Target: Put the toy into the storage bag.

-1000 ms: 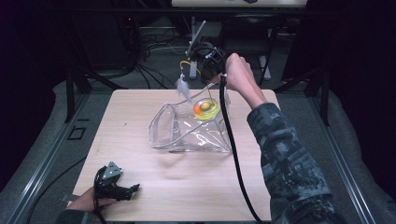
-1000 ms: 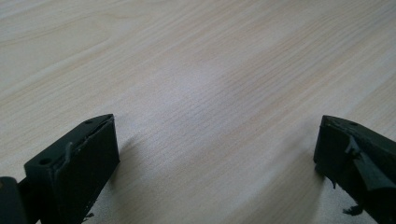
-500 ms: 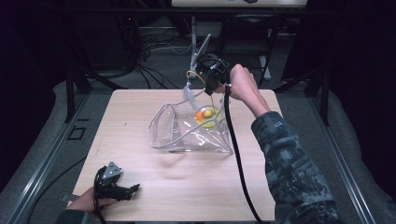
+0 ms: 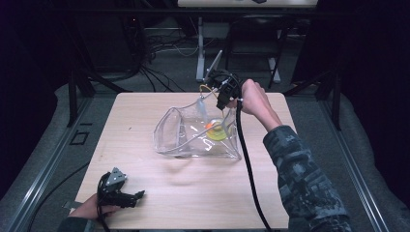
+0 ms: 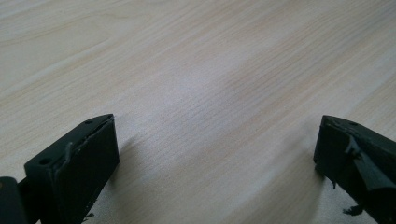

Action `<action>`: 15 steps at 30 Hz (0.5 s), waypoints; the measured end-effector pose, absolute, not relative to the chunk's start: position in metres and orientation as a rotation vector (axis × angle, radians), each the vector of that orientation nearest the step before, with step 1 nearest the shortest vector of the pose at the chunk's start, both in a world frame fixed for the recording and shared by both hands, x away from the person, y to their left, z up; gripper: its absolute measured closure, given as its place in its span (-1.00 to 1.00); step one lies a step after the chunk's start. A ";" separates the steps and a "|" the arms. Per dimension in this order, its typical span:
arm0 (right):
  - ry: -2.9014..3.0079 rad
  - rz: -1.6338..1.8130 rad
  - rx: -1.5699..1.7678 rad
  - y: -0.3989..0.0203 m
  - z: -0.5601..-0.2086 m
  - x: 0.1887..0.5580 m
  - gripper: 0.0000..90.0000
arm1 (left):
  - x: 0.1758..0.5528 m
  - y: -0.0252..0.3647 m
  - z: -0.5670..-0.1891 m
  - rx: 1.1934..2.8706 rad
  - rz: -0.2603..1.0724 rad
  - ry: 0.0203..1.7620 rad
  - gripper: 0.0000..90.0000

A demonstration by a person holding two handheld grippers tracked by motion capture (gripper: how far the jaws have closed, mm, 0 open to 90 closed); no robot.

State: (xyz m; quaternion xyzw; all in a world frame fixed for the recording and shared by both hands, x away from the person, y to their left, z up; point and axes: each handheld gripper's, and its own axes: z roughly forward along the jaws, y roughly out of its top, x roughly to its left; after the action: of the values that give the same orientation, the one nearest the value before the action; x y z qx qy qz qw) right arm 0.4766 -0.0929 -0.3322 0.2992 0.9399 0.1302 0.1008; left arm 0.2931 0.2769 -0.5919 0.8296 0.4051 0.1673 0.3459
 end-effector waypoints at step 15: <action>2.815 0.325 0.935 -0.093 -0.364 0.482 0.95 | 0.293 0.277 -0.592 2.154 0.434 1.050 -1.00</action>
State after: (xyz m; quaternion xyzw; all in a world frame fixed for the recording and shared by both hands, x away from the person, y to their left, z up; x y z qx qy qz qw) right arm 0.4817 -0.0932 -0.3638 0.3123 0.9404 0.1085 0.0790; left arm 0.2931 0.2769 -0.5919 0.8299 0.4046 0.1674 0.3459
